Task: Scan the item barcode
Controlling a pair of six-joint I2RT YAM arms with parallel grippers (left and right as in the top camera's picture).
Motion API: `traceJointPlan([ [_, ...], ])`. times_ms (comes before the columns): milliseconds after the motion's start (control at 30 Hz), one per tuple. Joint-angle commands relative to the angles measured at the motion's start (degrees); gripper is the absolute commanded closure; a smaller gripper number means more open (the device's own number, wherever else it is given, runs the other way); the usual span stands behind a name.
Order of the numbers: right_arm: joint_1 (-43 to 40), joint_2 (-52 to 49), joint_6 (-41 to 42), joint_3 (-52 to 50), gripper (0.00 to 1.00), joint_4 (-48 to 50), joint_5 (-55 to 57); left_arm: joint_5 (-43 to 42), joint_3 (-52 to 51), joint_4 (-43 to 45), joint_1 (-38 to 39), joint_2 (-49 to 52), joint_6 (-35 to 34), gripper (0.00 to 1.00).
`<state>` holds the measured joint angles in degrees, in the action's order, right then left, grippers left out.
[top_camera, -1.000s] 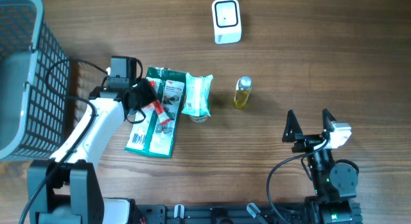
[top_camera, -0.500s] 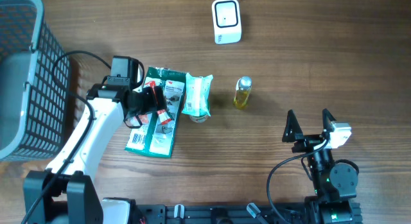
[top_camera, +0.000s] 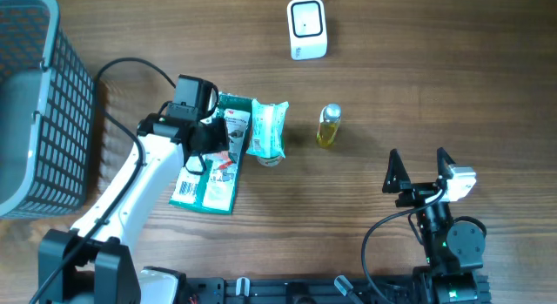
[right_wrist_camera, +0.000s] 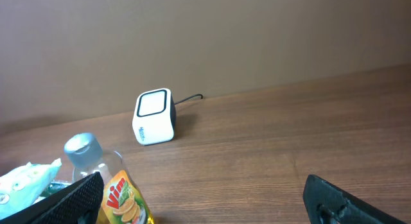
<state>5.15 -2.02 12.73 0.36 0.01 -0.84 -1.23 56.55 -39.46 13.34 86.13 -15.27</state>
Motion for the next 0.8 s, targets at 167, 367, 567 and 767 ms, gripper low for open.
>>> traceJointPlan([
  [167, -0.2, 0.2, -0.6, 0.0, 0.0, 0.3, 0.3, -1.6, 2.9, -4.0, -0.9, -4.5, -1.5, 0.29],
  [367, -0.2, 0.2, -0.6, 0.0, 0.0, 0.3, 0.3, -11.2, 5.0, -2.8, -4.9, -9.0, -5.6, 0.0],
  [567, -0.2, 0.2, -0.5, 0.0, 0.0, 1.0, 0.3, -42.7, 5.1, -3.1, -15.7, -9.2, -4.5, 0.0],
  [767, -0.2, 0.3, 3.1, 0.0, 0.0, 2.4, -9.4, -70.4, 5.1, 0.1, -23.5, -9.2, -4.5, 0.0],
])
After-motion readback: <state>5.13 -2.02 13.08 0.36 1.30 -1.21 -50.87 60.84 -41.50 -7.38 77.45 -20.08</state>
